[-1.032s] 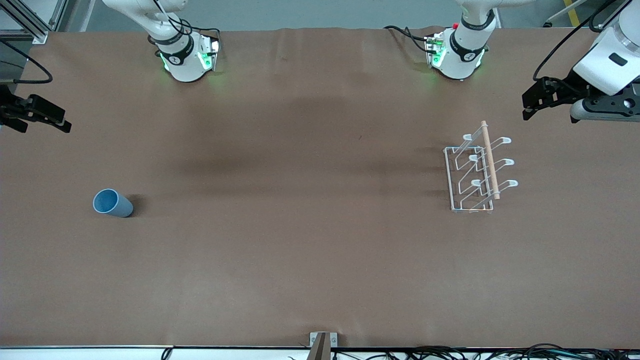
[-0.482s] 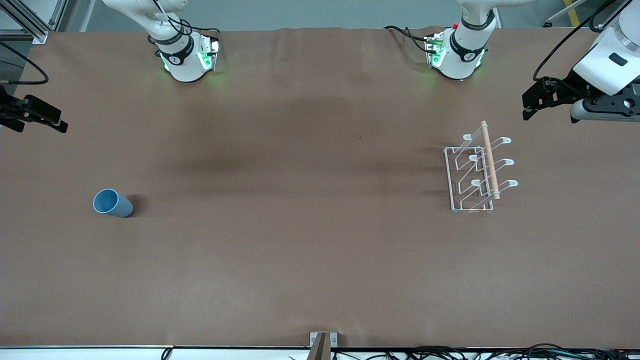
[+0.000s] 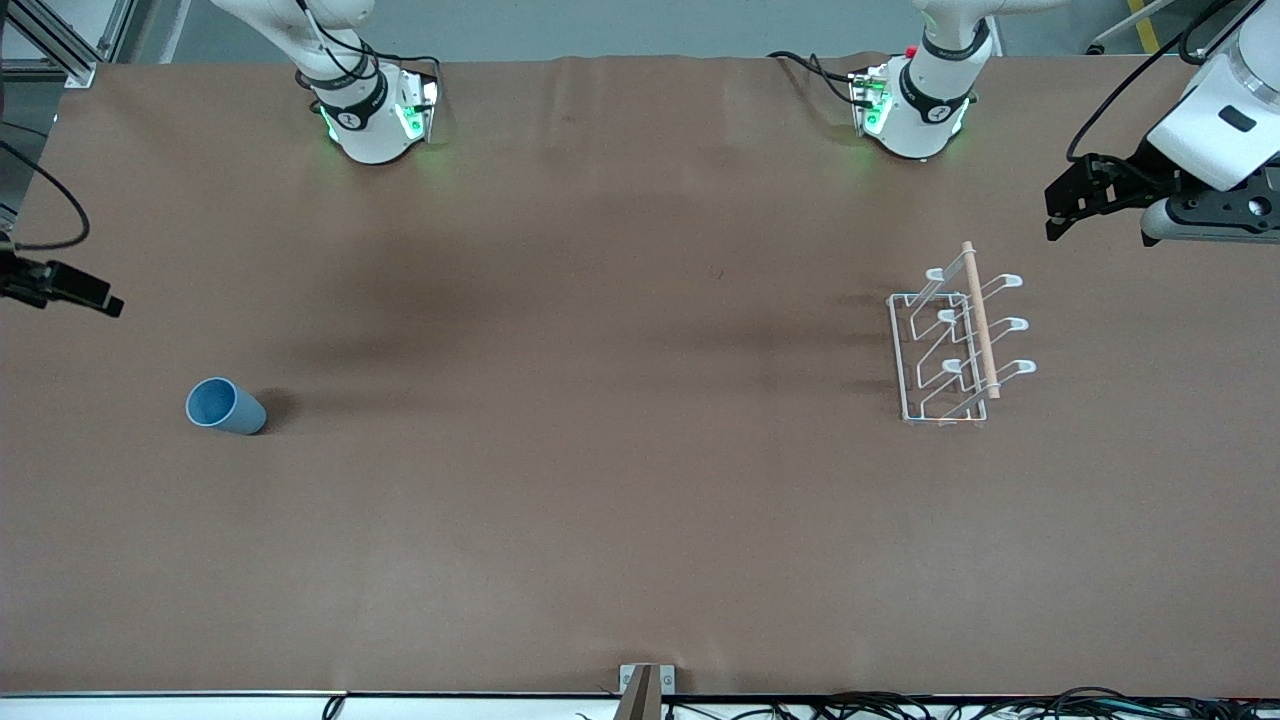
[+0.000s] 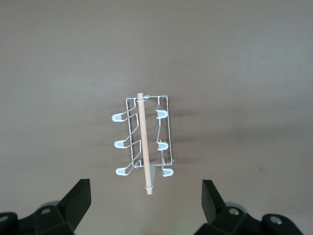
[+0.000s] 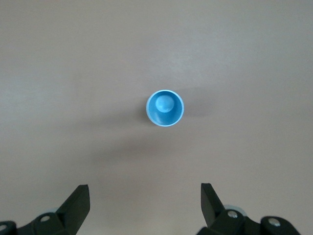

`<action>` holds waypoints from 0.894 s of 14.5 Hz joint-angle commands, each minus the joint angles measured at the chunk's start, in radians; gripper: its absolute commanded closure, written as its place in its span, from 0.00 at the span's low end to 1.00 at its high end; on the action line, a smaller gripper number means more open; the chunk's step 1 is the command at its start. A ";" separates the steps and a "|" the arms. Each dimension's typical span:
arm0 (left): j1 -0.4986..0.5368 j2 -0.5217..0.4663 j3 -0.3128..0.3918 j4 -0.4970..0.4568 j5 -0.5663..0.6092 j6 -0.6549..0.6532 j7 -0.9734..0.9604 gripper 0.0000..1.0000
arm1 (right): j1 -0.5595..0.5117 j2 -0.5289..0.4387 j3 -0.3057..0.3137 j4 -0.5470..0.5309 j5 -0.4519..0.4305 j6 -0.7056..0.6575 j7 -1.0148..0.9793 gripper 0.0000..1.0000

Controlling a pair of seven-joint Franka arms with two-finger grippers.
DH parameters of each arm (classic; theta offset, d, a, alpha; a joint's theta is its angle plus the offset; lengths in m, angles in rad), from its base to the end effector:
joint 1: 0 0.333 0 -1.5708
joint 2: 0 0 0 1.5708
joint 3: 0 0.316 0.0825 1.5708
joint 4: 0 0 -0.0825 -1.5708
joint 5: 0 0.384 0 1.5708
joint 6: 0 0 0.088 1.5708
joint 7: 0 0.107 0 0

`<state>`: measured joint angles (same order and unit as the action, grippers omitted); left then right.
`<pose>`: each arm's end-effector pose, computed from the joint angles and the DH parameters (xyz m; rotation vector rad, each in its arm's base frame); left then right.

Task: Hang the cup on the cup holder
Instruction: 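Reach the right gripper down to the light-blue cup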

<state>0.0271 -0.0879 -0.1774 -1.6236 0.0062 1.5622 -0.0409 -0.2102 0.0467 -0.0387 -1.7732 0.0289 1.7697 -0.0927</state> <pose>0.5200 -0.0826 0.6456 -3.1175 0.1697 -0.0423 0.5553 -0.1381 0.5189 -3.0960 0.2523 0.0698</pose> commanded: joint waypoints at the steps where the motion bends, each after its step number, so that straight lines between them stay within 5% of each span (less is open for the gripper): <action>1: 0.007 0.010 -0.004 0.024 -0.011 -0.010 0.001 0.00 | -0.028 0.065 0.013 -0.032 -0.001 0.069 -0.012 0.00; 13: 0.007 0.011 -0.004 0.024 -0.011 -0.010 0.006 0.00 | -0.080 0.422 0.014 -0.023 -0.001 0.335 -0.028 0.00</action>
<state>0.0271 -0.0867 -0.1774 -1.6230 0.0062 1.5622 -0.0409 -0.2730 0.4264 -0.0380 -1.8096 0.0293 2.0706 -0.1009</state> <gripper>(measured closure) 0.000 0.000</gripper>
